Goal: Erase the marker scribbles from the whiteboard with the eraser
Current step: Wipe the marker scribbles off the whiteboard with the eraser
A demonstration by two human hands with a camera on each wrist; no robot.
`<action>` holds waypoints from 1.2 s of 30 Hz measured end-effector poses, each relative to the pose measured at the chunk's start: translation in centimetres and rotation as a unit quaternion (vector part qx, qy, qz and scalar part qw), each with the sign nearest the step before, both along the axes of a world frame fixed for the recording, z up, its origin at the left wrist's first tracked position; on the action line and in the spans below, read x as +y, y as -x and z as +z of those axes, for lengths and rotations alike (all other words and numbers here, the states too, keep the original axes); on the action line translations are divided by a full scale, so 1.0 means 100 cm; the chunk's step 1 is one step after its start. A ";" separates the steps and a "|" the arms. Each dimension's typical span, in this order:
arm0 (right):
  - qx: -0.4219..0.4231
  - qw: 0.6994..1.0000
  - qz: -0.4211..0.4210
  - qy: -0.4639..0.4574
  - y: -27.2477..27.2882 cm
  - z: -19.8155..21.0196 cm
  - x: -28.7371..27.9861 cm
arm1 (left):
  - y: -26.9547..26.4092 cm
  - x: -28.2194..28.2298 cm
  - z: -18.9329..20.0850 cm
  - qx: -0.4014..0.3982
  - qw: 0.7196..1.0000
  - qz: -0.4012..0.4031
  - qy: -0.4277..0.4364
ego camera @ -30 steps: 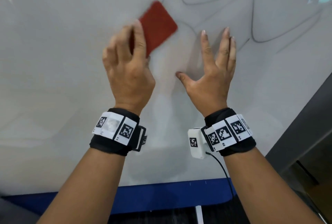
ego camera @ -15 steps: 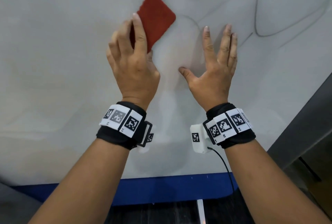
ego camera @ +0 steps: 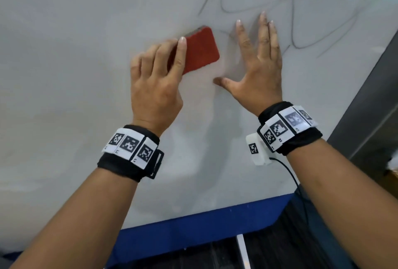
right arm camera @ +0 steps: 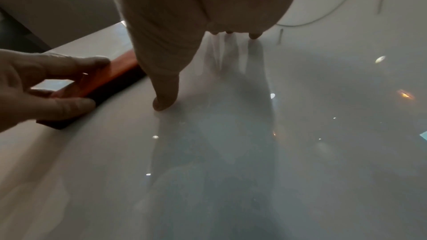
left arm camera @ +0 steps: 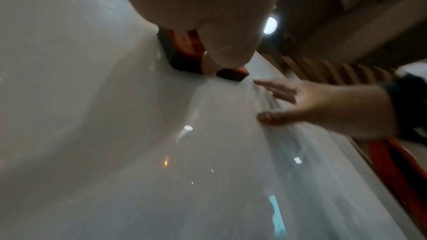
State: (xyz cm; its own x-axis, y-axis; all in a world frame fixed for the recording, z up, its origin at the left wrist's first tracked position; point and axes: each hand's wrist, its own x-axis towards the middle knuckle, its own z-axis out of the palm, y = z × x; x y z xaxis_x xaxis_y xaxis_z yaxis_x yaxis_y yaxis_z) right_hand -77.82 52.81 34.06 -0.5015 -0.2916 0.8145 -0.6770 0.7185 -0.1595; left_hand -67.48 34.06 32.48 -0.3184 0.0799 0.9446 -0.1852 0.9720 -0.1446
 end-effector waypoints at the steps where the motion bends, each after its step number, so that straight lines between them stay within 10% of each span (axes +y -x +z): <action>1: -0.001 1.000 -0.001 -0.004 0.001 -0.001 0.001 | -0.001 -0.002 0.004 0.020 0.999 0.016 -0.045; 5: -0.006 1.000 -0.006 -0.014 0.006 -0.002 0.002 | 0.002 0.009 0.017 0.063 0.977 0.044 -0.198; 11: 0.006 0.999 -0.007 -0.031 0.010 -0.006 0.006 | 0.011 0.016 0.001 -0.027 0.999 0.024 0.014; 16: 0.015 0.999 -0.005 -0.031 0.014 -0.009 0.007 | 0.010 0.027 0.026 0.074 0.969 0.077 -0.222; 21: 0.024 0.999 -0.003 -0.031 0.016 -0.013 0.007 | 0.015 0.031 0.010 -0.029 0.999 0.038 -0.006; 26: 0.019 0.999 -0.003 -0.041 0.017 -0.014 0.008 | 0.011 0.029 0.037 0.078 0.961 0.077 -0.253; 32: 0.031 0.999 0.006 -0.027 0.020 -0.016 0.009 | 0.020 0.042 0.006 -0.058 0.997 0.035 0.039; 36: 0.038 0.999 0.019 -0.014 0.024 -0.018 0.014 | 0.014 0.030 0.032 0.048 0.983 0.098 -0.151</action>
